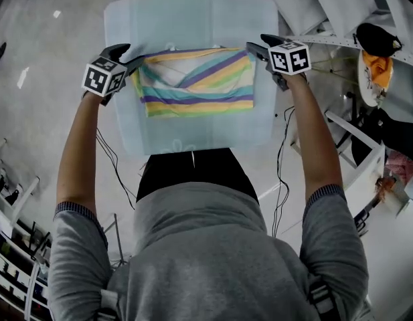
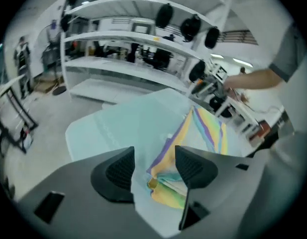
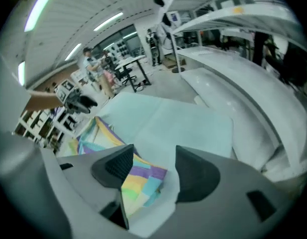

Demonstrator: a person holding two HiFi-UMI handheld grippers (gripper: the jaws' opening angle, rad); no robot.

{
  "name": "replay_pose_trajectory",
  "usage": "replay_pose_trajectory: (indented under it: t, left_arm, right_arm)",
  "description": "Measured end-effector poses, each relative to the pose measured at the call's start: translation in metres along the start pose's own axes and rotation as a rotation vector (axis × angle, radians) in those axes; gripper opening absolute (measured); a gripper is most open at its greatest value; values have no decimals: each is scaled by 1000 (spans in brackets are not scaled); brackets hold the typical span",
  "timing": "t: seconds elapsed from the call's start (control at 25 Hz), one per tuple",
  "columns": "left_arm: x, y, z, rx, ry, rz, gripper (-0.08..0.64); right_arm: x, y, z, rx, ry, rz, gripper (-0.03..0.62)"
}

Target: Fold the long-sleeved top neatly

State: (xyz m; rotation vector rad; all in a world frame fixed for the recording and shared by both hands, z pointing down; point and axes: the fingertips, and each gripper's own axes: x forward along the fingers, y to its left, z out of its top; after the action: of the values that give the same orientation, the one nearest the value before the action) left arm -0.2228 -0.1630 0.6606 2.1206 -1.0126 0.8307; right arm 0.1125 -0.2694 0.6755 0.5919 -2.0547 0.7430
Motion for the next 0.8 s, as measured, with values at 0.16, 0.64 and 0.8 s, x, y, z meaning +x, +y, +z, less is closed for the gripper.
replay_pose_trajectory:
  t: [0.16,0.64,0.8]
  left_arm:
    - [4,-39,-7,314,50,-113,281]
    - [21,-76,-66,812,271,-305,225]
    - [26,-71,-68,842,291,-301,198]
  right_arm:
    - [10,27,-3,-319,81,47,278]
    - [36,81,-43,-825,277,236,235]
    - [41,76,-44,-895,310,230,219]
